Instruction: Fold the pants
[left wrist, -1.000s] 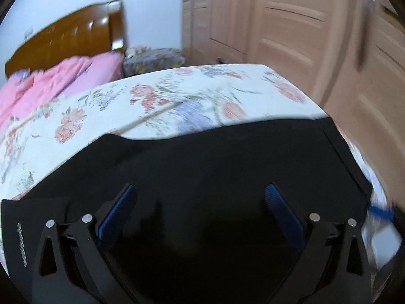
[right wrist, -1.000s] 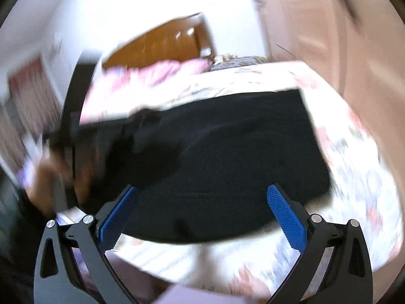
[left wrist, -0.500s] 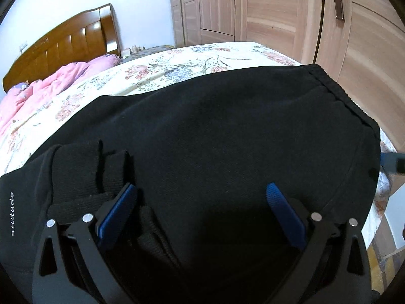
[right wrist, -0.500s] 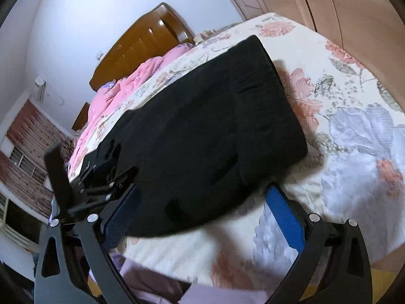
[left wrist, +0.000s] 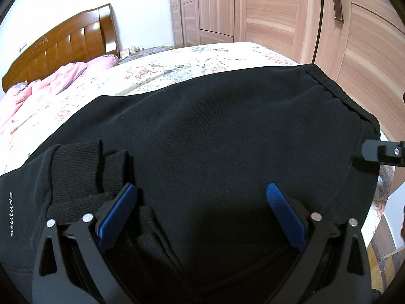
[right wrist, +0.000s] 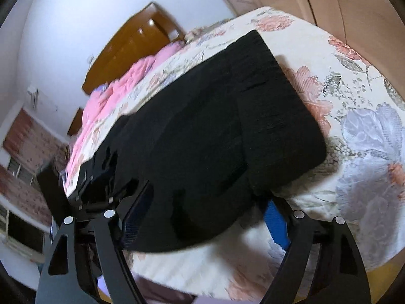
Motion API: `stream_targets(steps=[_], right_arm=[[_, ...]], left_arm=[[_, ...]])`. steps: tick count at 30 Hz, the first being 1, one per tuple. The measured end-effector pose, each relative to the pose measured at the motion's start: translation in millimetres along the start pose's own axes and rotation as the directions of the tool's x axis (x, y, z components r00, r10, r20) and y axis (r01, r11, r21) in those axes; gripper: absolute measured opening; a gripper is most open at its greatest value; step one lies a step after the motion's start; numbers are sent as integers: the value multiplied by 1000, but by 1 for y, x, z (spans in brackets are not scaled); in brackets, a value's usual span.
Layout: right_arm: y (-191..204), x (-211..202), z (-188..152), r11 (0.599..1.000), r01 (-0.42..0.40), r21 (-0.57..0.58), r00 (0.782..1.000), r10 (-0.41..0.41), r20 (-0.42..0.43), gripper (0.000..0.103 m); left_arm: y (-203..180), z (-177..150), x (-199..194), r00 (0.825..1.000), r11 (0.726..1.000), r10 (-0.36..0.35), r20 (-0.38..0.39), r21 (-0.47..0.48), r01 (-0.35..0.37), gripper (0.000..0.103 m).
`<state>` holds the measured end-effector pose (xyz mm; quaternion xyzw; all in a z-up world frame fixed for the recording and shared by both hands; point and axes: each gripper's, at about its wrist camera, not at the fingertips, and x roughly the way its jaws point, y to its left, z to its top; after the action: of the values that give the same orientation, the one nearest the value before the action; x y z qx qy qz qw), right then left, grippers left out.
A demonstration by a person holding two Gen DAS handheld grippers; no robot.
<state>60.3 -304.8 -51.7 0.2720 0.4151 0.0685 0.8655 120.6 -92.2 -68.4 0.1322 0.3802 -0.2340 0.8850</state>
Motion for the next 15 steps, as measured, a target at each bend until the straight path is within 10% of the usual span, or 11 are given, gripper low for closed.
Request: stream_targets(steps=[10,15], right_arm=[[-12,5,0,993,-76,85,995,70,68,35],[-7,-11,-6,989,-132,69,979,119,167,23]], left_arm=[[1,1,0,1000,1000,-19,13,-8,19,101],[24,-1,-41,974,976,-168,149,-113,186,99]])
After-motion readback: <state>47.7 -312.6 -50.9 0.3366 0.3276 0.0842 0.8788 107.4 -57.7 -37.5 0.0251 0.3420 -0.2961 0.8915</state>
